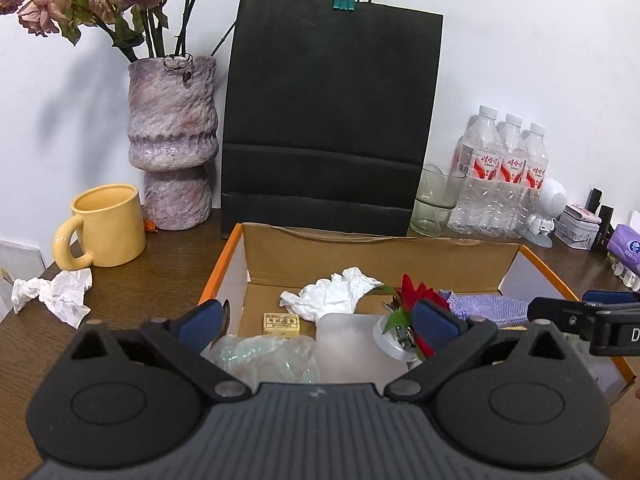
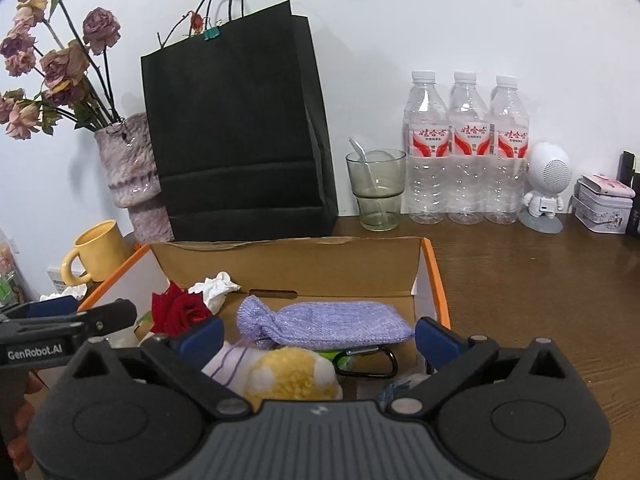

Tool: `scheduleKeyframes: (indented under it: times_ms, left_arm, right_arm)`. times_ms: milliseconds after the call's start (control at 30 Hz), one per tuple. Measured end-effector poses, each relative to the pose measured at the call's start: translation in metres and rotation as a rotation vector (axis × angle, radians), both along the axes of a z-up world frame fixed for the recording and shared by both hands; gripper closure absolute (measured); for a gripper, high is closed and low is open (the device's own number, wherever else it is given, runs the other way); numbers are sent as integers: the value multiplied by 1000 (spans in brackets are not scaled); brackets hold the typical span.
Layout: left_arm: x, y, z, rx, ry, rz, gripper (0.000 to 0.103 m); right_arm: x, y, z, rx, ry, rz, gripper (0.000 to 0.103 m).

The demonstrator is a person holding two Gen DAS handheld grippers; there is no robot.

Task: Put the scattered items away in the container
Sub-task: 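Lift the candy bar and wrapper over the box and open both grippers, then move both grippers back down to the remaining items on the desk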

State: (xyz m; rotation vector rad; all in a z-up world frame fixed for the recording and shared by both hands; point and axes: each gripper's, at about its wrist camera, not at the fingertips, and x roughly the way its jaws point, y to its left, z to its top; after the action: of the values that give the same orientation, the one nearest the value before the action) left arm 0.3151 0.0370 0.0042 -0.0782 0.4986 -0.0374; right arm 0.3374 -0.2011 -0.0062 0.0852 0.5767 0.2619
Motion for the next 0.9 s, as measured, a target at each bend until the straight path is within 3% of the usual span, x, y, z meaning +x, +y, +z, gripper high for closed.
scheduleKeyframes:
  times_ms: [367, 633, 900]
  left_arm:
    - [-21, 1, 8, -7, -38, -23, 0]
    - [-76, 10, 4, -12, -59, -46, 0]
    - [-125, 4, -18, -67, -25, -82, 2]
  right_arm:
    - [-19, -6, 8, -2, -42, -5, 1]
    - [-69, -20, 6, -46, -64, 6, 1]
    - [-123, -21, -14, -94, -18, 105, 12]
